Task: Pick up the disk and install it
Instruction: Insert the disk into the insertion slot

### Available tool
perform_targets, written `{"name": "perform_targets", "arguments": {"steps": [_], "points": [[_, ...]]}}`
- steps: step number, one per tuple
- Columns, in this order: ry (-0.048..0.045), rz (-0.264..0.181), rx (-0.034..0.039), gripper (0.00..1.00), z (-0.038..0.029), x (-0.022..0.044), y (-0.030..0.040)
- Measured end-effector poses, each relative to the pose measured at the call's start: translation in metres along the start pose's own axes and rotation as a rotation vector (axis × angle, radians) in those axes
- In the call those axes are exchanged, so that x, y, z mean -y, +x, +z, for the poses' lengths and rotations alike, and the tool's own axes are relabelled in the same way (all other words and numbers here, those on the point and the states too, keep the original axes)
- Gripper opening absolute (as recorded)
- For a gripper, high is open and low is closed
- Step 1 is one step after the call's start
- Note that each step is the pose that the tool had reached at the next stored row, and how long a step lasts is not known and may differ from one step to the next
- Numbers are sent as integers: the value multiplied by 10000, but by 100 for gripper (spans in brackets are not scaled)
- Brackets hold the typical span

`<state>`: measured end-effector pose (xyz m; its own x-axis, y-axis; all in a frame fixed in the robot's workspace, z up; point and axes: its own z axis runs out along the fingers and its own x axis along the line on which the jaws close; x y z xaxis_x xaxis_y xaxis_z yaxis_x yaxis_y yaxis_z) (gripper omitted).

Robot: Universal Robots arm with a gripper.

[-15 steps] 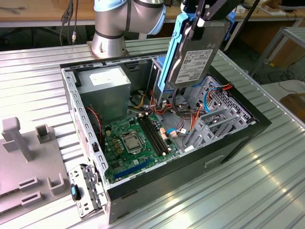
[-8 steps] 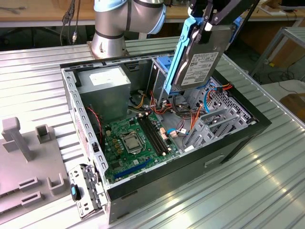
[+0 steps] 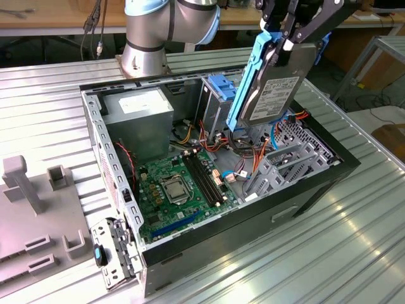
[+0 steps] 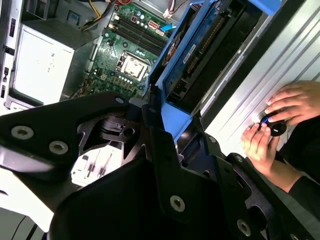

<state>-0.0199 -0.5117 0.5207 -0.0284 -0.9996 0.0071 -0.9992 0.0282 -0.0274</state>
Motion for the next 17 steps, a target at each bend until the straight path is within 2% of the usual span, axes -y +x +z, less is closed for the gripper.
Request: {"name": "perform_targets", "arguments": {"steps": [3,6,9,11,13,14,15,17], "points": [[0,0,-1,36,13,54,22],[0,1,-1,36,36,171,20],[19,2,-3,36,81,192,46],[72,1,3,36,124,196,82],[125,-4,2,36,144,222,84],[172,-6,3,36,148,228,84],[297,-14,6,36,151,234,85],[347,-43,13,36,159,238,95]]}}
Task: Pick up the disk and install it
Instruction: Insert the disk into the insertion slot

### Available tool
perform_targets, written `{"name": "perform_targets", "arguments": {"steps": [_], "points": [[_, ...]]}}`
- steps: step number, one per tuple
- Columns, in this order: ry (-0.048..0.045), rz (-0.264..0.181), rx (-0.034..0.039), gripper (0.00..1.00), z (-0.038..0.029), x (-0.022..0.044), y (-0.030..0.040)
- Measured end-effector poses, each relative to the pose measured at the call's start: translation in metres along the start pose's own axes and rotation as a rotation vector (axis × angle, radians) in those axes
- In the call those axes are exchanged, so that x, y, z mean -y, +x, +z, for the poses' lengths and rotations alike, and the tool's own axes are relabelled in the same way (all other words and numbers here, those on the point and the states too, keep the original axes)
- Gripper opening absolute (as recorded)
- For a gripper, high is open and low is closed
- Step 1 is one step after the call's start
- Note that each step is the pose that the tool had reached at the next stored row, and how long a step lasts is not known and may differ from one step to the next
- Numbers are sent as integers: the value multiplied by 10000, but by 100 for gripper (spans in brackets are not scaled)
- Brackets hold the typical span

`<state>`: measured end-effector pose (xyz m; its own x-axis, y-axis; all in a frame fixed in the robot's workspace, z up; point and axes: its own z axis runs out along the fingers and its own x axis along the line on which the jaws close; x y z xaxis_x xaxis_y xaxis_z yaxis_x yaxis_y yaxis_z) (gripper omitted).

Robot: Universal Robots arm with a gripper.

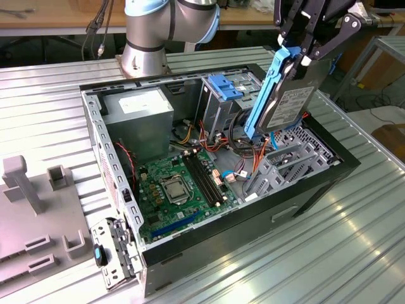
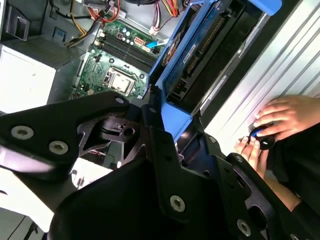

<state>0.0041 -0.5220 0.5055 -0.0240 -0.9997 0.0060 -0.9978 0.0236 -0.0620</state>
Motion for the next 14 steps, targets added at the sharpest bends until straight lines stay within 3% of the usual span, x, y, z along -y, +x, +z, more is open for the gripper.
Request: {"name": "perform_targets", "arguments": {"steps": [2,3,5,9,14], "points": [[1,-17,2,36,18,4,67],[0,-17,0,36,55,70,136],[-20,-17,1,36,70,114,159],[-128,-19,-1,36,116,268,200],[-135,-19,-4,36,172,347,211]]}}
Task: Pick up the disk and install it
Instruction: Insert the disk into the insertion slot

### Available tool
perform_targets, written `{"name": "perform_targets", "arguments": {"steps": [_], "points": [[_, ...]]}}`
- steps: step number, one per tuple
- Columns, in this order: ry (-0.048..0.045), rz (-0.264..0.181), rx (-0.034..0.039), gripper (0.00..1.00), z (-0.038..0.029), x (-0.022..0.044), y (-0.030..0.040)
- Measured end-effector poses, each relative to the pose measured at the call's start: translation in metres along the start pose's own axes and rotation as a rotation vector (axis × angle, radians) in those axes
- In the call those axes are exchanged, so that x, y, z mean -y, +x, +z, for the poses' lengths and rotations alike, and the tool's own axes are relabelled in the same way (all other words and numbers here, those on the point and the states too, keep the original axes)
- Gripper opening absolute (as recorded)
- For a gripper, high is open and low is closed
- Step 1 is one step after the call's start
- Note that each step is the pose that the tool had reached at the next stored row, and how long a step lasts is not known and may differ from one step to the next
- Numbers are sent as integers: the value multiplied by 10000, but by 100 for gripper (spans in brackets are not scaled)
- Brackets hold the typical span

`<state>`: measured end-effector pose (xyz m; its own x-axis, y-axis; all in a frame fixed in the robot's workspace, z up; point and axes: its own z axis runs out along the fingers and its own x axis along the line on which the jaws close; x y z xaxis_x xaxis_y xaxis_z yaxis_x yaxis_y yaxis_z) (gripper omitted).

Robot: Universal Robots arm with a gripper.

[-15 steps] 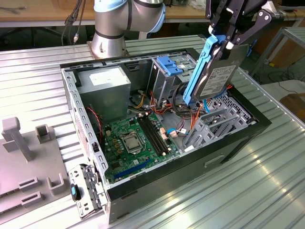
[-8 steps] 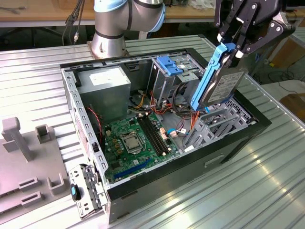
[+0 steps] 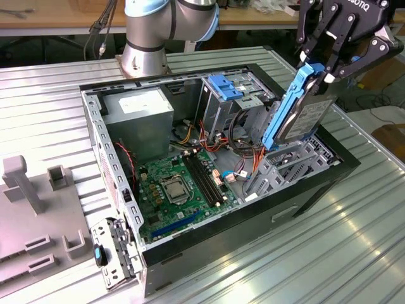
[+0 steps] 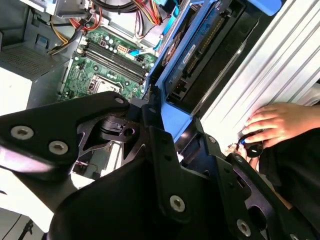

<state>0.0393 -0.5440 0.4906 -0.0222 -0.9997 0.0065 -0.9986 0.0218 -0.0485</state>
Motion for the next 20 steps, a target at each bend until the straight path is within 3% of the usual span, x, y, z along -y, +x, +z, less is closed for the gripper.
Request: {"name": "perform_targets", "arguments": {"steps": [3,7,10,13,20], "points": [[-17,-15,2,36,51,56,-1],[-115,-83,3,36,94,102,6],[-118,-35,-1,36,139,121,9],[-120,305,-13,36,192,143,9],[-121,300,-14,36,256,174,46]]}}
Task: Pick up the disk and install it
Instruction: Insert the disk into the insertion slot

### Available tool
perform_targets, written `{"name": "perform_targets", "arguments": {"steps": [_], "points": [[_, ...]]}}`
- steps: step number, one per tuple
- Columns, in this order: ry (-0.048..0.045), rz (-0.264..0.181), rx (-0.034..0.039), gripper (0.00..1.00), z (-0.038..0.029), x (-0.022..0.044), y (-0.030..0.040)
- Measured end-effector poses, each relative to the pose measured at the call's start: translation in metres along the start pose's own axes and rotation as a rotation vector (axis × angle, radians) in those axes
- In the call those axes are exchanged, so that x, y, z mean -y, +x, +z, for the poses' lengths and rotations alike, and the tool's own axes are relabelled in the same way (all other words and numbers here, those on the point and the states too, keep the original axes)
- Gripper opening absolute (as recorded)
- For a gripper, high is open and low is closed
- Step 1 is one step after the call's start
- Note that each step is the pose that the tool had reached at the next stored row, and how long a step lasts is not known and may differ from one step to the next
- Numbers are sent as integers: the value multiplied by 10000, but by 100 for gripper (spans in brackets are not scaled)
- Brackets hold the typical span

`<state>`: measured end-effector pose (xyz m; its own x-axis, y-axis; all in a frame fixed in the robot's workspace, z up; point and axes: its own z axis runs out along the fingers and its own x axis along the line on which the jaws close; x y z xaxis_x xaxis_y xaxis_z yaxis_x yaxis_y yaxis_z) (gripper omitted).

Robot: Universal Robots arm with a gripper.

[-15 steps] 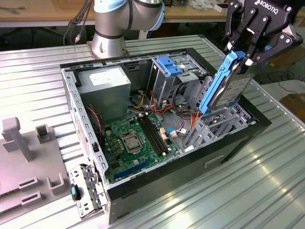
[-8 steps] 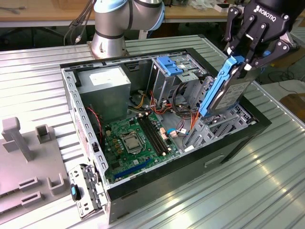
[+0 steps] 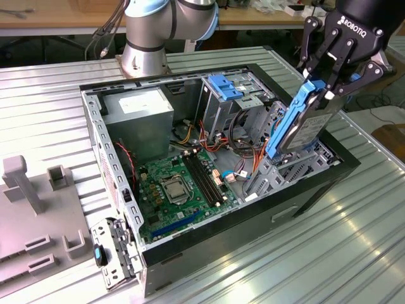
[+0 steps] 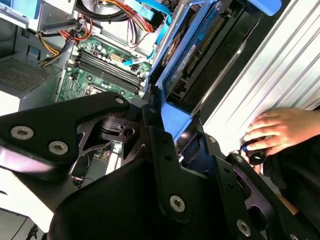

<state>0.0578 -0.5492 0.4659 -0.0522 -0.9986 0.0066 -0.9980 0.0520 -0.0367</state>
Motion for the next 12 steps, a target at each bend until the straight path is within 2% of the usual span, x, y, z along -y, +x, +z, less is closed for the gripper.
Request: {"name": "perform_targets", "arguments": {"steps": [7,12], "points": [[-2,1,0,36,50,18,9],[-5,1,2,36,70,22,53]]}}
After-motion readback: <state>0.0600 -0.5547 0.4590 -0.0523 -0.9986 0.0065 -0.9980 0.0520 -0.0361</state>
